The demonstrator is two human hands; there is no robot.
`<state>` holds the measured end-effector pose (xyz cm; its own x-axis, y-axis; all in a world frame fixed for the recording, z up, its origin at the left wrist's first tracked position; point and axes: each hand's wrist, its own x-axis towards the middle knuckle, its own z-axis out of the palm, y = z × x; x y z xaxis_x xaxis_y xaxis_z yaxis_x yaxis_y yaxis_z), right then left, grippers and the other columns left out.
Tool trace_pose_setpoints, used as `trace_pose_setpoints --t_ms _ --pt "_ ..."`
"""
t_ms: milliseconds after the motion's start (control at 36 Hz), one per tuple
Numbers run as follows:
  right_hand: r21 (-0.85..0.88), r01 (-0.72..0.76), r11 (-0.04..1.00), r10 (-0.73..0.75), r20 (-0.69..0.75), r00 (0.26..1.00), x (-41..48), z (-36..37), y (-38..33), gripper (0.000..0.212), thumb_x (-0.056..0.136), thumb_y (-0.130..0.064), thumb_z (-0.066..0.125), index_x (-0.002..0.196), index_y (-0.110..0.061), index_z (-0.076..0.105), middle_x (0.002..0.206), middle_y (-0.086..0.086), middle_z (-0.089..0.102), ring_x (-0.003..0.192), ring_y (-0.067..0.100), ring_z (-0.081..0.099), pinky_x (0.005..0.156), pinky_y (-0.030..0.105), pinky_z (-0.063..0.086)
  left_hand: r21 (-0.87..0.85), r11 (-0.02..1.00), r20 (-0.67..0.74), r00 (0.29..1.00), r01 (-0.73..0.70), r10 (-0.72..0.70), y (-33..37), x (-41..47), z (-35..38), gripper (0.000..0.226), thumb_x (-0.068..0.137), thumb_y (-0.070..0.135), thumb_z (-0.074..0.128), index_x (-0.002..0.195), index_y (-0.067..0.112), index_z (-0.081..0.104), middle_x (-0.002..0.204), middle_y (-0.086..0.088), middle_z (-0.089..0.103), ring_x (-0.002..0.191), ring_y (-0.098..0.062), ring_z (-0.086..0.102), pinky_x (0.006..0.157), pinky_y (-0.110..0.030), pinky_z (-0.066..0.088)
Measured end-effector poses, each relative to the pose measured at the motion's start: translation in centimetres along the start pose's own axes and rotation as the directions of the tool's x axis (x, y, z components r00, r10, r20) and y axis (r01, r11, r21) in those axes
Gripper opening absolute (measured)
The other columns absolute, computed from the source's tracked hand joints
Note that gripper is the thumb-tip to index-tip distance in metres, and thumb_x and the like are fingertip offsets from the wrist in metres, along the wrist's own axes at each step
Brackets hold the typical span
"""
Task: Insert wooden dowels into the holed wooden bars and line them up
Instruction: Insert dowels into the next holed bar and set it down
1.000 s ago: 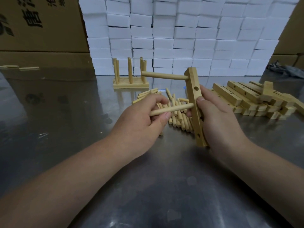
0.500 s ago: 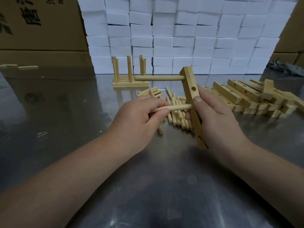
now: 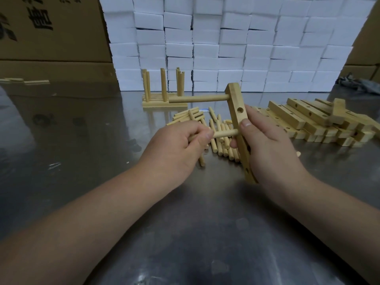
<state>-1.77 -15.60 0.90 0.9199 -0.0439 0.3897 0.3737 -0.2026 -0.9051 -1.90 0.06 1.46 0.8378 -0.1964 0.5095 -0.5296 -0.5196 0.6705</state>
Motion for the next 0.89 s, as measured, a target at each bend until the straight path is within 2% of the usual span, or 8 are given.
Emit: trace_pose_setpoints --t_ms 56,139,250,389,528,722,806,889 --pt "-0.017 -0.003 1.000 0.003 -0.034 0.999 0.1 0.1 -0.1 0.035 0.099 -0.024 0.040 0.131 -0.030 0.052 0.067 -0.025 0.058 0.064 -0.004 0.056 0.061 0.016 0.043 -0.062 0.997 -0.052 0.998 0.035 -0.038 -0.1 0.0 -0.2 0.027 0.086 0.063 0.031 0.085 0.042 0.049 0.069 0.014 0.056 0.056 0.007 0.047 0.048 -0.010 0.034" --pt "0.024 -0.056 0.998 0.059 -0.158 0.986 0.5 -0.5 -0.3 0.028 0.099 -0.028 0.038 0.123 -0.034 0.052 0.072 -0.012 0.061 0.061 -0.008 0.056 0.065 0.021 0.043 -0.050 0.993 -0.132 0.985 0.109 -0.115 -0.4 0.2 -0.5 0.020 0.092 0.050 0.028 0.088 0.039 0.045 0.080 0.004 0.054 0.060 0.000 0.047 0.059 -0.029 0.043" --pt "0.104 -0.131 0.986 0.157 -0.301 0.941 1.2 -1.6 -0.4 0.023 0.100 -0.029 0.036 0.116 -0.030 0.053 0.068 -0.010 0.060 0.059 -0.005 0.057 0.059 0.024 0.040 0.214 0.945 -0.053 0.969 0.248 -0.242 -1.3 0.8 -0.3 0.017 0.094 0.037 0.038 0.101 0.037 0.054 0.094 0.010 0.054 0.079 -0.010 0.051 0.063 -0.028 0.038" --pt "0.113 -0.177 0.978 0.203 -0.295 0.934 1.3 -1.6 -0.2 0.024 0.100 -0.029 0.037 0.112 -0.024 0.057 0.065 -0.010 0.061 0.067 0.005 0.056 0.062 0.025 0.044 0.543 0.812 0.090 0.947 0.211 -0.307 -2.0 0.9 0.0 0.026 0.092 0.037 0.045 0.113 0.035 0.060 0.116 0.004 0.048 0.108 -0.019 0.044 0.085 -0.031 0.037" --pt "0.094 -0.178 0.979 0.197 -0.256 0.946 1.1 -1.3 -0.2 0.026 0.100 -0.029 0.037 0.120 -0.026 0.054 0.072 -0.008 0.062 0.071 0.004 0.058 0.062 0.025 0.043 0.616 0.712 -0.008 0.907 0.337 -0.422 -2.6 1.3 -0.4 0.037 0.089 0.034 0.052 0.125 0.030 0.049 0.119 0.001 0.052 0.105 -0.021 0.051 0.081 -0.033 0.043" --pt "0.119 -0.195 0.974 0.221 -0.281 0.934 1.2 -1.6 -0.1 0.028 0.100 -0.029 0.038 0.122 -0.025 0.055 0.063 -0.011 0.063 0.070 0.001 0.059 0.064 0.025 0.046 0.709 0.541 -0.125 0.836 0.452 -0.535 -3.0 1.9 -1.5 0.026 0.091 0.018 0.047 0.113 0.017 0.058 0.103 -0.005 0.057 0.084 -0.022 0.049 0.066 -0.031 0.039" --pt "0.134 -0.197 0.971 0.229 -0.289 0.930 1.3 -1.7 -0.1 0.027 0.100 -0.029 0.037 0.122 -0.026 0.054 0.056 -0.016 0.063 0.076 0.002 0.061 0.073 0.030 0.050 0.669 0.569 -0.203 0.854 0.478 -0.479 -2.7 2.2 -2.0 0.026 0.093 0.018 0.042 0.112 0.014 0.060 0.095 -0.008 0.053 0.083 -0.026 0.052 0.062 -0.034 0.039" --pt "0.138 -0.200 0.970 0.234 -0.302 0.924 1.4 -1.8 -0.2 0.027 0.100 -0.031 0.037 0.119 -0.027 0.056 0.059 -0.012 0.062 0.080 0.010 0.059 0.083 0.042 0.050 0.549 0.735 -0.306 0.914 0.398 -0.267 -2.2 1.9 -2.3 0.027 0.096 0.018 0.039 0.112 0.016 0.060 0.091 -0.004 0.042 0.072 -0.019 0.044 0.059 -0.032 0.032"
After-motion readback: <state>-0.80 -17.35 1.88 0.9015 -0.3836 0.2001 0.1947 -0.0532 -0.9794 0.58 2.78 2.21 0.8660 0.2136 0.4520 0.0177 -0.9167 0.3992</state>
